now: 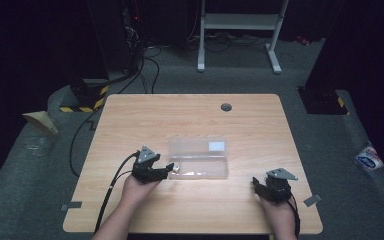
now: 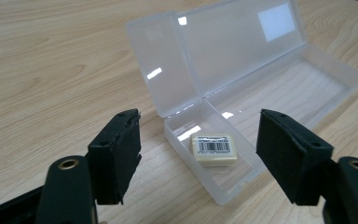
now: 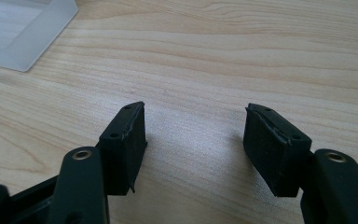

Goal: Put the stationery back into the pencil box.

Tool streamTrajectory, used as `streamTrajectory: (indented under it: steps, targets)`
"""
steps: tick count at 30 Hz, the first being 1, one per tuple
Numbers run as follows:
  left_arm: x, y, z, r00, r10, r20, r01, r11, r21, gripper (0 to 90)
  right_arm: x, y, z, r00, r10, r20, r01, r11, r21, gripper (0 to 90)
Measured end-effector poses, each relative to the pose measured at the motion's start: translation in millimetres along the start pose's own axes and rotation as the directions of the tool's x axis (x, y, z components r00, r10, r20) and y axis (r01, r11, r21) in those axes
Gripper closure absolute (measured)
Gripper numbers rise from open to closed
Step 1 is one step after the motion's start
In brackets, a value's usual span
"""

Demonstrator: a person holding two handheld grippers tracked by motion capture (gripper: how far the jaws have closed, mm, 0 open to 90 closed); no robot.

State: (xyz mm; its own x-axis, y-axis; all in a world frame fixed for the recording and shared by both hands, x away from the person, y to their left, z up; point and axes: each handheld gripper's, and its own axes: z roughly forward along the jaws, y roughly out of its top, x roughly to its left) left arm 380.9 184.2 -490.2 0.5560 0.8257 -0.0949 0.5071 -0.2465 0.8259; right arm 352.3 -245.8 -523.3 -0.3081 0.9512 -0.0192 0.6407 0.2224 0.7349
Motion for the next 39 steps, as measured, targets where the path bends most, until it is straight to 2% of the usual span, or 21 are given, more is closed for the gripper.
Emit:
streamTrajectory:
  steps: [2,5,12,15,17,18,19,20,21,22,23,24,26,27,28,30,32,39]
  targets:
    - [3.7,-2.1,-4.3,0.9999,-0.011,0.001,0.011,0.9999,-0.009,29.1,0.0,0.0,0.0,1.0000,0.000,0.000,0.000,1.000,0.000,38.8]
    - [8.8,-5.7,-10.1,0.9997,-0.010,-0.024,0.010,0.9999,-0.011,25.8,0.1,0.0,0.0,1.0000,-0.001,0.001,0.001,1.000,0.000,38.9]
    - [25.7,-19.9,-26.9,0.9980,-0.018,-0.060,0.020,0.9997,0.017,21.2,0.1,0.0,0.0,1.0000,-0.002,0.001,0.002,1.000,-0.001,38.9]
    - [38.7,-35.7,-39.4,0.9951,-0.030,-0.094,0.034,0.9984,0.045,20.0,0.0,0.0,0.0,1.0000,-0.002,0.001,0.002,1.000,-0.001,38.9]
    - [44.3,-45.9,-45.0,0.9906,-0.017,-0.136,0.026,0.9974,0.067,17.2,0.0,0.0,0.0,1.0000,-0.001,0.001,0.001,1.000,-0.001,38.8]
    - [44.3,-45.9,-45.0,0.9906,-0.017,-0.136,0.026,0.9974,0.067,15.6,0.0,0.0,0.0,1.0000,-0.001,0.001,0.001,1.000,-0.001,38.8]
    - [49.8,-57.3,-50.2,0.9863,0.000,-0.165,0.017,0.9944,0.105,15.0,-0.3,0.0,-0.1,1.0000,0.000,-0.001,0.000,1.000,0.000,39.0]
    - [49.8,-57.3,-50.2,0.9863,0.000,-0.165,0.017,0.9944,0.105,14.7,-0.3,0.0,0.0,1.0000,-0.001,-0.002,0.001,1.000,-0.001,39.0]
    - [55.6,-69.4,-56.1,0.9818,0.012,-0.190,0.014,0.9906,0.136,14.7,-0.3,0.0,-0.1,1.0000,-0.001,-0.002,0.001,1.000,0.000,39.0]
    - [58.7,-75.1,-59.6,0.9805,0.011,-0.196,0.020,0.9875,0.156,14.6,-0.3,0.0,0.0,1.0000,0.000,-0.002,0.000,1.000,0.000,39.0]
    - [58.7,-75.1,-59.6,0.9805,0.011,-0.196,0.020,0.9875,0.156,14.5,-0.3,0.0,0.0,1.0000,0.000,-0.002,0.000,1.000,0.000,39.0]
    - [63.2,-82.9,-67.1,0.9790,-0.032,-0.201,0.062,0.9870,0.148,14.1,-0.4,0.0,0.0,1.0000,-0.001,-0.002,0.001,1.000,-0.001,38.9]
    - [62.7,-85.4,-71.2,0.9767,-0.032,-0.212,0.064,0.9879,0.141,14.8,-0.2,-0.1,0.0,1.0000,0.001,-0.002,-0.001,1.000,0.000,38.9]
    - [61.7,-88.2,-73.6,0.9743,-0.015,-0.225,0.051,0.9869,0.153,14.7,-0.5,0.0,0.1,1.0000,-0.003,-0.002,0.003,1.000,-0.001,38.9]
    - [60.9,-91.7,-75.7,0.9757,-0.031,-0.217,0.062,0.9883,0.139,14.2,-0.4,0.0,0.1,1.0000,-0.002,-0.002,0.002,1.000,-0.001,38.9]
    - [58.3,-94.3,-78.4,0.9713,-0.041,-0.234,0.073,0.9887,0.131,14.8,-0.4,-0.1,0.0,1.0000,-0.001,-0.002,0.001,1.000,-0.001,38.8]
    - [57.6,-93.7,-77.4,0.9699,-0.042,-0.240,0.075,0.9885,0.131,14.2,-0.5,-0.2,-0.3,1.0000,0.000,-0.001,0.000,1.000,0.002,38.4]
    - [58.3,-92.9,-76.3,0.9721,-0.043,-0.230,0.076,0.9880,0.134,14.0,-0.6,-0.3,-0.3,0.9999,0.009,0.008,-0.009,1.000,0.003,37.5]
